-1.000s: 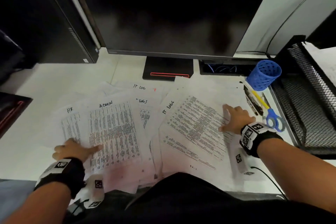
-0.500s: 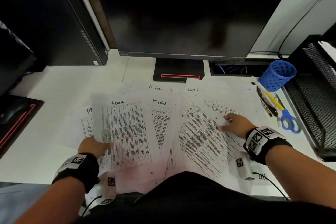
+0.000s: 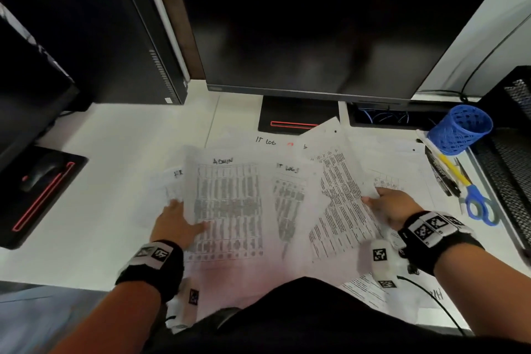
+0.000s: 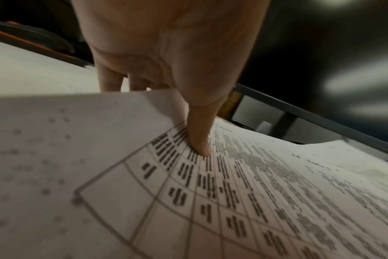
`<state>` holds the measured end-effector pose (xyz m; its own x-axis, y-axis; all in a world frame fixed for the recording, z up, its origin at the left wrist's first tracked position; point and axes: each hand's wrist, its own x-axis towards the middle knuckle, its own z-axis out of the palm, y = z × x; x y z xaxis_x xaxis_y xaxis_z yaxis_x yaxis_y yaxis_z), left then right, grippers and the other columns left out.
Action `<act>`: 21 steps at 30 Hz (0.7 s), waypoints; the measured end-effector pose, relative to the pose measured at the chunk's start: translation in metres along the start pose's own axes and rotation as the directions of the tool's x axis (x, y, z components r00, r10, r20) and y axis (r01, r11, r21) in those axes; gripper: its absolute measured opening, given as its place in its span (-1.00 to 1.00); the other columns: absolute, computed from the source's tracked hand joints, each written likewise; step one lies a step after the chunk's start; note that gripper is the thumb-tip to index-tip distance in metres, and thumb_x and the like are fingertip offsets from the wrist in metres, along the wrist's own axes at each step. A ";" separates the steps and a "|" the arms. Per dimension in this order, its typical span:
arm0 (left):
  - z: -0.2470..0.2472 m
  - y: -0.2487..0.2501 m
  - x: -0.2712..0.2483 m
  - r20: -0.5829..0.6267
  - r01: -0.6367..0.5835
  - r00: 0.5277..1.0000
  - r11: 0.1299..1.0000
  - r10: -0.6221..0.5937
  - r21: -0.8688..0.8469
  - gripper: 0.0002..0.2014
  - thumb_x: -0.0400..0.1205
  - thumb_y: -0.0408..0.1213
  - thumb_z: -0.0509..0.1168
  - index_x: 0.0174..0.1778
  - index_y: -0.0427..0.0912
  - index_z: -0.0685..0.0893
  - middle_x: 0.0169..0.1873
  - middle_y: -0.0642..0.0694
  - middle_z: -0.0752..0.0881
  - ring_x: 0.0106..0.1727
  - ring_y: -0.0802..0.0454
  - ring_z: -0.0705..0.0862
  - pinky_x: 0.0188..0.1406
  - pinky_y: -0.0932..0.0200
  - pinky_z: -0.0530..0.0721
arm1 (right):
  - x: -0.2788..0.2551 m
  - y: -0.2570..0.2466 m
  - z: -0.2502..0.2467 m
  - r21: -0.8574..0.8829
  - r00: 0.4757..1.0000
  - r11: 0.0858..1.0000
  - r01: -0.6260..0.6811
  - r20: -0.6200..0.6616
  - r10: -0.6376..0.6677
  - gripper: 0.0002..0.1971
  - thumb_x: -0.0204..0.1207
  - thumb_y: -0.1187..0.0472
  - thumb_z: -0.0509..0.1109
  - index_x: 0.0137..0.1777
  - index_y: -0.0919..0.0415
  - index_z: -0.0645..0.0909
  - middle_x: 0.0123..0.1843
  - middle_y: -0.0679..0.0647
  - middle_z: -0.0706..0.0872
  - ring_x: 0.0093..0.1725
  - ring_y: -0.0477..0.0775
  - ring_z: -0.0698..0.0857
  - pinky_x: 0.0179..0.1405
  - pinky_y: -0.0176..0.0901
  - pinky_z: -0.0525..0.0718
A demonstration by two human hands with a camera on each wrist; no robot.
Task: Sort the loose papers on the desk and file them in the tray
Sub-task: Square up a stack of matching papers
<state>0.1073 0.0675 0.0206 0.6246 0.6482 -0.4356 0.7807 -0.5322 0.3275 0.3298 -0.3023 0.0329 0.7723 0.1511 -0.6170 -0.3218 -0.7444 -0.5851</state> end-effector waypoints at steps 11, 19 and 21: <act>0.009 0.030 -0.009 -0.086 -0.086 0.993 0.994 0.081 -0.060 -0.66 0.62 -0.03 0.27 0.00 -0.29 0.62 -0.01 -0.20 0.67 0.05 -0.19 0.66 0.04 -0.01 0.64 | -0.014 -0.005 0.050 0.609 0.995 0.787 -0.100 0.055 0.084 -0.54 0.66 -0.04 0.20 0.06 0.41 0.64 0.09 0.31 0.75 0.15 0.28 0.70 0.22 0.16 0.62; 0.000 0.018 -0.005 -0.112 0.278 0.937 0.902 -0.330 -0.331 -0.24 0.38 -0.13 0.57 0.45 -0.15 0.38 0.40 -0.33 0.37 0.38 -0.33 0.41 0.34 -0.17 0.49 | -0.016 0.003 0.050 0.314 0.996 0.949 0.007 0.081 -0.034 -0.65 0.41 0.30 0.49 0.22 0.23 0.65 0.11 0.20 0.79 0.15 0.41 0.72 0.25 0.38 0.61; 0.003 0.019 -0.003 -0.091 0.252 0.935 0.824 -0.342 -0.507 -0.19 0.34 -0.23 0.59 0.46 -0.12 0.32 0.38 -0.32 0.41 0.30 -0.32 0.52 0.28 -0.18 0.57 | -0.016 0.002 0.054 0.261 0.996 0.965 0.014 0.083 -0.037 -0.79 0.40 0.33 0.45 0.05 0.20 0.71 0.03 0.19 0.81 0.11 0.42 0.72 0.23 0.40 0.62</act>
<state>0.1198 0.0537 0.0254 0.3194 0.8377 -0.4430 0.8106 0.0006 0.5856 0.2871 -0.2713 0.0129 0.7354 0.2321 -0.6366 -0.4430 -0.5462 -0.7109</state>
